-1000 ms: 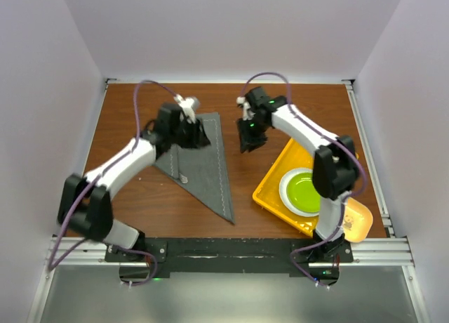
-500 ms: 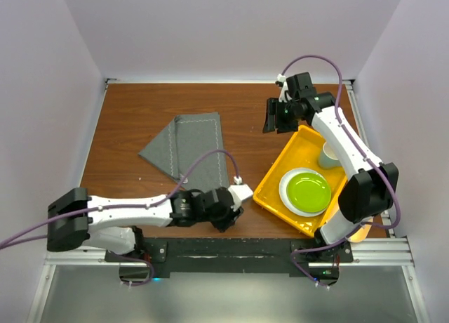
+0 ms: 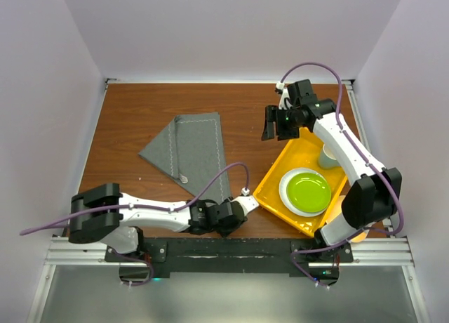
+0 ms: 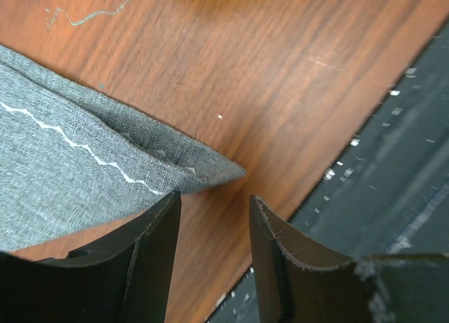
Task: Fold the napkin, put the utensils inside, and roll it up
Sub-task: Fold the napkin
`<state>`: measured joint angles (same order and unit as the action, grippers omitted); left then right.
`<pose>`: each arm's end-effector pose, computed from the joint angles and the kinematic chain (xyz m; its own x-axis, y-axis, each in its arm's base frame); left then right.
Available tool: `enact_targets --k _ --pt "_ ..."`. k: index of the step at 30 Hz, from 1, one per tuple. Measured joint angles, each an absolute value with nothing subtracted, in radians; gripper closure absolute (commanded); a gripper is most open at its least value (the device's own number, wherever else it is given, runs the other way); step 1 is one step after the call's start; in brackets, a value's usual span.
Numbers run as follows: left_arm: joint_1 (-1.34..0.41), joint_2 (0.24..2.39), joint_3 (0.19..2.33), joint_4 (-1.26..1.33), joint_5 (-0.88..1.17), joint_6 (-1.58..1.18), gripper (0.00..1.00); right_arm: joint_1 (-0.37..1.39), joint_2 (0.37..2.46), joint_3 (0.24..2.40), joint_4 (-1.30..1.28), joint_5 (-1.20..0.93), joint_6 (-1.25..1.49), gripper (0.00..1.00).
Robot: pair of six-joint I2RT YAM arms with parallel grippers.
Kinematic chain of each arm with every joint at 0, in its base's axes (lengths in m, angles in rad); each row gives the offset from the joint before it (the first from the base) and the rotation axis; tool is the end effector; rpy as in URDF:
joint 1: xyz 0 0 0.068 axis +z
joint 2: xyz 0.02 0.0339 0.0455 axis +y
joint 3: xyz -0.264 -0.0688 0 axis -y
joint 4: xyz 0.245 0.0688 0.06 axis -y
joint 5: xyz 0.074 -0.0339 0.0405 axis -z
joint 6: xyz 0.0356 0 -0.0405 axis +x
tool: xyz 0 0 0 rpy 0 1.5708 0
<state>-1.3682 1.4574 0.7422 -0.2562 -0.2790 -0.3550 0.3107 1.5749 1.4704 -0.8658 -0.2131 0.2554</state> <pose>0.0650 -0.2679 0.1711 -0.4722 0.6382 -0.6080 0.7959 0.6052 0.0171 0.3143 0.1088 0.3219 -0.8643 -0.0182 -0.5026 -0.2008 0.9288 0.3116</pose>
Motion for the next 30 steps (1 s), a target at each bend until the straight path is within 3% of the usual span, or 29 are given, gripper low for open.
enact_targets --k 5,7,8,14,21,30 --pt "-1.369 1.529 0.746 -0.235 -0.297 -0.356 0.54 0.308 1.575 1.459 -0.859 -0.233 0.253 0.34" --pt "-1.369 1.536 0.747 -0.218 -0.302 -0.357 0.64 0.307 1.575 1.455 -0.857 -0.238 0.253 0.34" --pt "-1.369 1.539 0.747 -0.210 -0.307 -0.358 0.75 0.307 1.575 1.452 -0.854 -0.242 0.253 0.34" --pt "-1.363 1.544 0.748 -0.209 -0.355 -0.370 1.00 0.307 1.575 1.446 -0.852 -0.263 0.249 0.31" --pt "-1.253 1.425 0.749 -0.253 -0.344 -0.401 1.00 0.307 1.577 1.439 -0.844 -0.288 0.241 0.32" --pt "-0.931 1.083 0.748 -0.269 -0.284 -0.435 1.00 0.307 1.598 1.431 -0.839 -0.319 0.230 0.32"
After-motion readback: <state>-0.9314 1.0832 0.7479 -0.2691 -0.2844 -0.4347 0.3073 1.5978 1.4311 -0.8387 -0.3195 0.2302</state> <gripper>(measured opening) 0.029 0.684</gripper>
